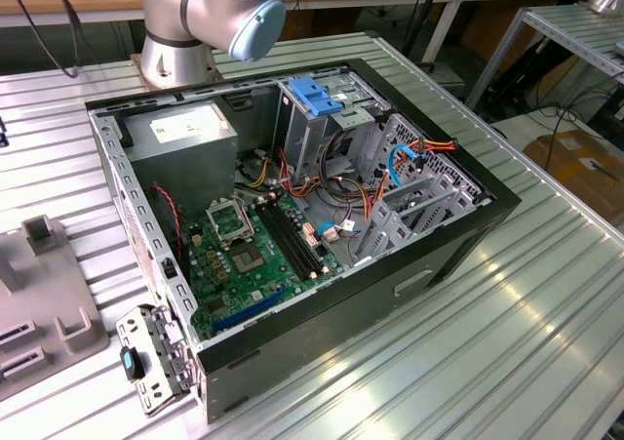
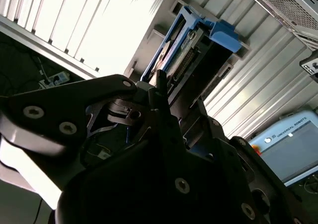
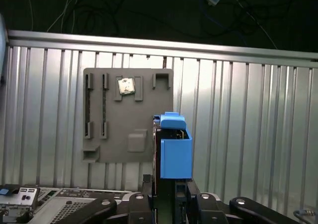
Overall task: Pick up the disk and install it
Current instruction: 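Pick up the disk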
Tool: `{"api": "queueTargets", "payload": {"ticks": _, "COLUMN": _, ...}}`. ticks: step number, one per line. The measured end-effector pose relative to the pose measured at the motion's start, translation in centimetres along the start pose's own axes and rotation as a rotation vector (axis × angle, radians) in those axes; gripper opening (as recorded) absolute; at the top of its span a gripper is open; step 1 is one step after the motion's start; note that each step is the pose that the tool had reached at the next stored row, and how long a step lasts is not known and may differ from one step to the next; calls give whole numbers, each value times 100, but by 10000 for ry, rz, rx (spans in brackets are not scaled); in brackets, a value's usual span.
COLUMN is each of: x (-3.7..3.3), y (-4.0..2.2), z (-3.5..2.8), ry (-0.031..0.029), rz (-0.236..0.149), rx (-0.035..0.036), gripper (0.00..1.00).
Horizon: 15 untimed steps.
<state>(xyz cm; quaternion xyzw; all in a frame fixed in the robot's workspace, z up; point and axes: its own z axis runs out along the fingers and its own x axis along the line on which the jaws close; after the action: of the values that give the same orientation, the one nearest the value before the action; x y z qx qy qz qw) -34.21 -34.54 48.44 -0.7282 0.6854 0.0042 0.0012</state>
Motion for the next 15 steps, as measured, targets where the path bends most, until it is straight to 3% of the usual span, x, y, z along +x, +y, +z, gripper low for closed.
{"api": "queueTargets", "payload": {"ticks": 4, "x": 8, "y": -129, "z": 0, "ry": 0, "rz": 0, "rx": 0, "gripper": 35}}
{"api": "queueTargets", "payload": {"ticks": 8, "x": 8, "y": -138, "z": -13, "ry": 0, "rz": 0, "rx": -1, "gripper": 35}}
{"api": "queueTargets", "payload": {"ticks": 11, "x": 7, "y": -138, "z": -99, "ry": 0, "rz": 0, "rx": -1, "gripper": 35}}
{"api": "queueTargets", "payload": {"ticks": 15, "x": 7, "y": -138, "z": -107, "ry": 0, "rz": 0, "rx": -1, "gripper": 35}}
